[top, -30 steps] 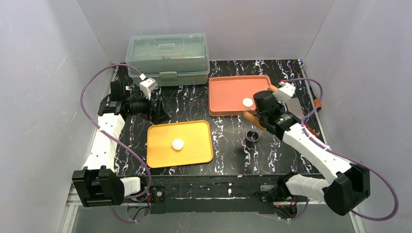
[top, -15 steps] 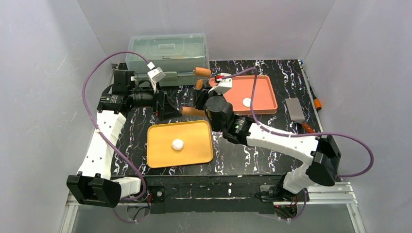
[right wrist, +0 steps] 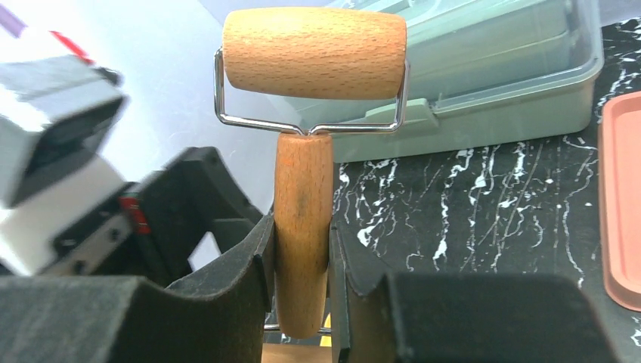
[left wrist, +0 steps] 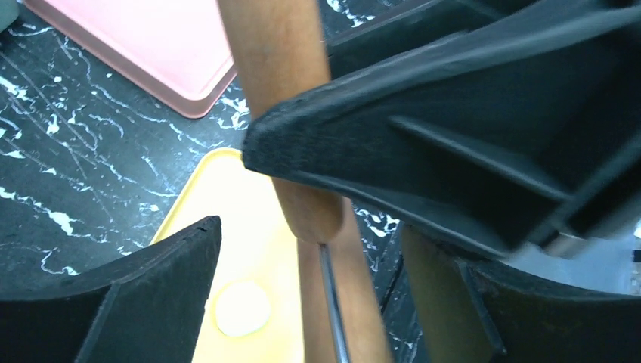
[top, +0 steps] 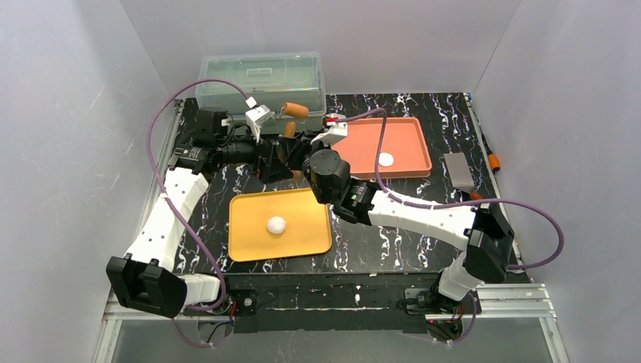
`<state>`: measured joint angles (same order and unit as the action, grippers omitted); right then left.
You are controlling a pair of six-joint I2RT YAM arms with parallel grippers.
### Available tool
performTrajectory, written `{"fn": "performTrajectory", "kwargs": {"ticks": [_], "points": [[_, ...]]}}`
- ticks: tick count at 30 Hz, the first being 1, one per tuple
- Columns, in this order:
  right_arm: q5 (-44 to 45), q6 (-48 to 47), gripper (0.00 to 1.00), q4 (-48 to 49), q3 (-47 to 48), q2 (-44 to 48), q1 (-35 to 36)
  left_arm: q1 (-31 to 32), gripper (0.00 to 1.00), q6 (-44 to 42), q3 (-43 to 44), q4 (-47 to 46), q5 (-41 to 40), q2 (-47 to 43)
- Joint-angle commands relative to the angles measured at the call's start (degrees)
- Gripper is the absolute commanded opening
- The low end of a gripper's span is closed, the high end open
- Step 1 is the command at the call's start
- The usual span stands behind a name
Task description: Roll out the dumpling wrappers from the dough
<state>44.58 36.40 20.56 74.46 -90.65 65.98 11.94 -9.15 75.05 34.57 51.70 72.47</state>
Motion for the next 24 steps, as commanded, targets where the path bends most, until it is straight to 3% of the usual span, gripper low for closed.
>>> {"fn": "performTrajectory", "kwargs": {"ticks": [1,5,8,15,17,19,24], "points": [[-0.66,1.30,0.01,6.74,3.90,0.38,0.73,1.02,0.80,-1.70,-1.67,-2.07,-5.43,-0.56],[-1.74,2.42,0.01,7.18,3.42,-0.07,0.74,1.06,0.44,-1.74,-2.58,-2.65,-4.80,-0.57],[-2.39,3.49,0.01,6.70,3.20,-0.73,0.73,1.15,0.00,-1.06,-3.04,-3.42,-4.39,-0.61],[-3.39,-5.18,0.03,-2.41,2.82,0.10,0.73,1.15,0.00,-7.23,-2.77,0.30,-7.82,-0.87],[-3.99,-9.51,0.42,-6.44,1.94,1.13,0.66,1.15,0.00,-10.74,-2.46,2.70,-7.93,-0.69],[-4.89,-13.20,0.66,-9.29,0.31,2.57,0.65,1.15,0.00,-14.09,-2.73,4.82,-8.10,-0.14],[-8.61,-16.76,0.89,-13.26,-4.76,6.13,0.33,1.15,0.00,-17.71,-4.14,6.45,-8.83,1.33]]}}
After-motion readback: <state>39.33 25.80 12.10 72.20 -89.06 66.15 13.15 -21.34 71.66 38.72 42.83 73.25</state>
